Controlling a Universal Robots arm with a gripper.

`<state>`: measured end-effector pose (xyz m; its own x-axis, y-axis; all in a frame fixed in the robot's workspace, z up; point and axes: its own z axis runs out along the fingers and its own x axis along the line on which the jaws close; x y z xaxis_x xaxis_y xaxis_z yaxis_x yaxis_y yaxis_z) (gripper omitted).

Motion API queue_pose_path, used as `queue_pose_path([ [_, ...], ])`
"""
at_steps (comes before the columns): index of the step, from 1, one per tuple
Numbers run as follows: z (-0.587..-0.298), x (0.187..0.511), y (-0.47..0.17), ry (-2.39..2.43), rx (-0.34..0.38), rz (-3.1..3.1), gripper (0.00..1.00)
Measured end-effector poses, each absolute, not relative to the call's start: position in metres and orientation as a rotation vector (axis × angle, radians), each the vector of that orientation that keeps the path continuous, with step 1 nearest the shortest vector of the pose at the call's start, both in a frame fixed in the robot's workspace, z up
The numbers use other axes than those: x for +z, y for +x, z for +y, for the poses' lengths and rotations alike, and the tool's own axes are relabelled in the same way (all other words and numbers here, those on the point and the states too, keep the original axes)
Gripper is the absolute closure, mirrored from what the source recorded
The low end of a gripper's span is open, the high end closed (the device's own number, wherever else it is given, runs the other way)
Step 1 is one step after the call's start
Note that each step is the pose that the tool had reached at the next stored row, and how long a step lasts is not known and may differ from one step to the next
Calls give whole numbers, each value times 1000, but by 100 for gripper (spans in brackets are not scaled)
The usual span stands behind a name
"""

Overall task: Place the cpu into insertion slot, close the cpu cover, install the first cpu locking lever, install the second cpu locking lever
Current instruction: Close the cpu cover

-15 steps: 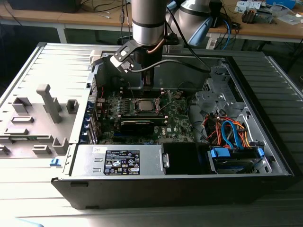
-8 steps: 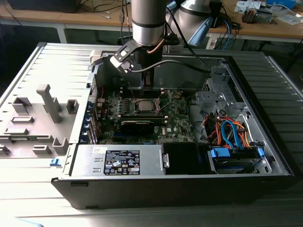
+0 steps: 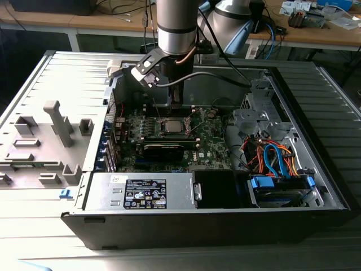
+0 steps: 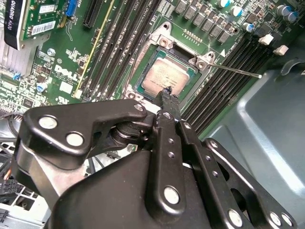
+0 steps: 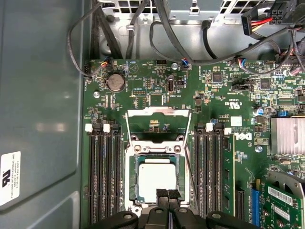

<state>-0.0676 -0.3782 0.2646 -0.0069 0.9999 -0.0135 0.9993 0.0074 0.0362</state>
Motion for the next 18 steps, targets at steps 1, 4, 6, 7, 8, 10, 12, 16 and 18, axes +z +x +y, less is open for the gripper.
queue_pose_path([
  [1, -379, 265, -68, 2189, 25, 2204, 89],
  [4, -380, 265, -68, 2189, 25, 2204, 89],
  [6, -381, 265, -68, 2189, 25, 2204, 89],
  [7, -382, 265, -68, 2189, 25, 2204, 89],
  [8, -383, 265, -67, 2189, 25, 2204, 89],
  [10, -383, 265, -67, 2189, 25, 2204, 89],
  [12, -383, 265, -66, 2189, 25, 2204, 89],
  [16, -383, 265, -64, 2189, 25, 2204, 89],
  [18, -383, 265, -64, 2189, 25, 2204, 89],
])
